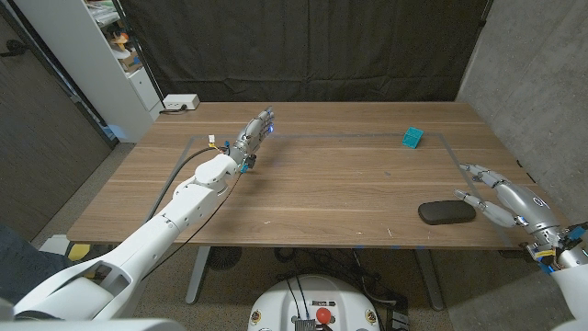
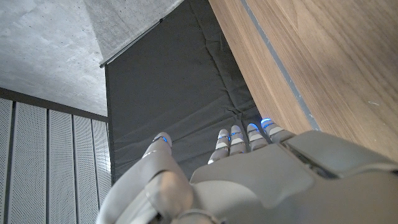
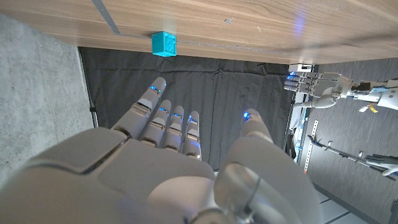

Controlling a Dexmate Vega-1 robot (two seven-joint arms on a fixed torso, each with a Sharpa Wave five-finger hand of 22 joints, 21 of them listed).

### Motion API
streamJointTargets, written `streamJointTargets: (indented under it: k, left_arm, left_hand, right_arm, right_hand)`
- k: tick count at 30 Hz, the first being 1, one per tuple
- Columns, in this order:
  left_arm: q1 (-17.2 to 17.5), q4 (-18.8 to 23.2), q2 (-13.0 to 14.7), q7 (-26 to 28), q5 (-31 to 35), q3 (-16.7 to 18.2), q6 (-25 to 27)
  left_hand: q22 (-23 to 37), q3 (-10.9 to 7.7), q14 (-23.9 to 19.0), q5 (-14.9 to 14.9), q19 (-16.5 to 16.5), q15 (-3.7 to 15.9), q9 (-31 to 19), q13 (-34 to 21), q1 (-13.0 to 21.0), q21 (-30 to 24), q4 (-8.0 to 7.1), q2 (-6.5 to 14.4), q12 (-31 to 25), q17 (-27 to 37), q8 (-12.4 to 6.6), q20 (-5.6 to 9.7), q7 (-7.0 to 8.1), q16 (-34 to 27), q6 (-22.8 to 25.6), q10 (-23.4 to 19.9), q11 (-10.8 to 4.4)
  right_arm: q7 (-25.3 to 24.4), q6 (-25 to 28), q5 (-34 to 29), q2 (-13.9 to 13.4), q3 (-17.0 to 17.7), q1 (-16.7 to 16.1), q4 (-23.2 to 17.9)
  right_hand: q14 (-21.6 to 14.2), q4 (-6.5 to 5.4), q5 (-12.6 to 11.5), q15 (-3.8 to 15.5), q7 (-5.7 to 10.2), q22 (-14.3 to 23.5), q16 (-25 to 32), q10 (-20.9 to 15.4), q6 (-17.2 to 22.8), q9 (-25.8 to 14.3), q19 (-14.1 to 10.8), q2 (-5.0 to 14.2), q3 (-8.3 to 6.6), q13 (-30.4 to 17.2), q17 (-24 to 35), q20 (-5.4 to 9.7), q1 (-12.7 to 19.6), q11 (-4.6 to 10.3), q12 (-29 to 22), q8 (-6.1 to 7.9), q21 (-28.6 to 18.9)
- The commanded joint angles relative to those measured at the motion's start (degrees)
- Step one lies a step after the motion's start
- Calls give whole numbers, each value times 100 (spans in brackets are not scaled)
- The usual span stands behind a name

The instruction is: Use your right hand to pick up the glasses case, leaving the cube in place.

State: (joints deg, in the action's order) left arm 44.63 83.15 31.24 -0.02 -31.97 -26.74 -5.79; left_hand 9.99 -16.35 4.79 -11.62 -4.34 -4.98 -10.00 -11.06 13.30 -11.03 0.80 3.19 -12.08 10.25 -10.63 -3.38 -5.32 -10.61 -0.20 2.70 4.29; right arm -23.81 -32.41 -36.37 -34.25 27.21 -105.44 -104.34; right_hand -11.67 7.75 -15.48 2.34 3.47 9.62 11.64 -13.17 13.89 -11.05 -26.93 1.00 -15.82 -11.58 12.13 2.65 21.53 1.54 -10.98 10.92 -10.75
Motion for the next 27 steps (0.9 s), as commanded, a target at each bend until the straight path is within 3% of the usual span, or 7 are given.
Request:
streamJointTargets:
  k: [1,8,16,27]
  left_arm:
    - [36,15,35,-31,-28,43,-51]
    - [129,100,65,29,-9,58,-77]
    - [155,103,87,17,-31,82,-92]
    - [152,76,96,-7,-53,91,-88]
  left_hand:
    - [29,-15,40,34,-53,-12,-21,-14,24,-10,16,61,0,28,-9,-22,-29,-16,15,-9,12]
    - [29,-13,43,34,-55,-24,-21,-14,22,-11,19,63,-3,28,-12,-21,-34,-15,24,-16,27]
    - [29,-11,46,35,-59,-28,-21,-14,20,-12,22,65,-4,28,-15,-21,-36,-15,33,-17,29]
    - [30,-8,43,36,-73,-27,-21,-14,16,-9,26,68,-10,28,-16,-22,-35,-17,41,-34,33]
  right_arm:
    - [-188,249,-537,-37,91,-209,-265]
    - [-155,390,-687,-108,90,-252,-349]
    - [-89,561,-780,-202,45,-265,-417]
    - [95,857,-952,-321,56,-357,-599]
  right_hand:
    - [74,40,-60,171,15,9,-32,76,-33,-25,104,-47,-25,-31,8,22,60,4,20,-7,47]
    - [181,52,-99,128,40,9,-57,129,-59,-26,235,-81,-21,-32,8,-28,78,11,21,1,73]
    - [332,52,-164,86,61,9,-75,109,-25,-29,590,-113,-20,-33,11,-142,97,9,-17,39,124]
    - [424,44,-208,14,129,8,-75,95,17,-30,776,-123,-21,-36,13,-220,103,60,-32,61,112]
